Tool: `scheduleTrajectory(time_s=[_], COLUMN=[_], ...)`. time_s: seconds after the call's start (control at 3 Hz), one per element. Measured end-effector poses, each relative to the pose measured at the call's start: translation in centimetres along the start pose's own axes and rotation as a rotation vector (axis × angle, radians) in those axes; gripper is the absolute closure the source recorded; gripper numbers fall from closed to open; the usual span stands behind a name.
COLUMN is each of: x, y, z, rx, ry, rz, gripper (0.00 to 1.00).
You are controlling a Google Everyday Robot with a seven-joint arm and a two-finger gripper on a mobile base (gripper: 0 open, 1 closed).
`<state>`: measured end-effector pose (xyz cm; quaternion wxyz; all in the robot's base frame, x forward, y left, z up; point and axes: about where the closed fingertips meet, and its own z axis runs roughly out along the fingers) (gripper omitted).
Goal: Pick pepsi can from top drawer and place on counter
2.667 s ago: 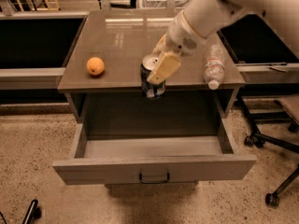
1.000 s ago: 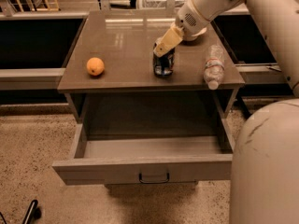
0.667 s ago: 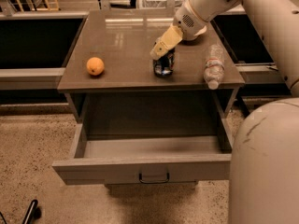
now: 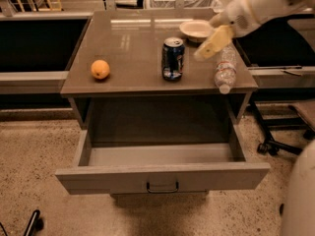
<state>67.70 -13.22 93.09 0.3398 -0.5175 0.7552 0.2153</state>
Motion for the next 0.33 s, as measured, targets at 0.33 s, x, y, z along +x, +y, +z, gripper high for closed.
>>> scheduleTrajectory(time_s=[0.33], x=[0.55], y=[-0.15], z=[-0.27], rx=[0.005], ry=[-0.001], rz=[-0.013], gripper=[0.0])
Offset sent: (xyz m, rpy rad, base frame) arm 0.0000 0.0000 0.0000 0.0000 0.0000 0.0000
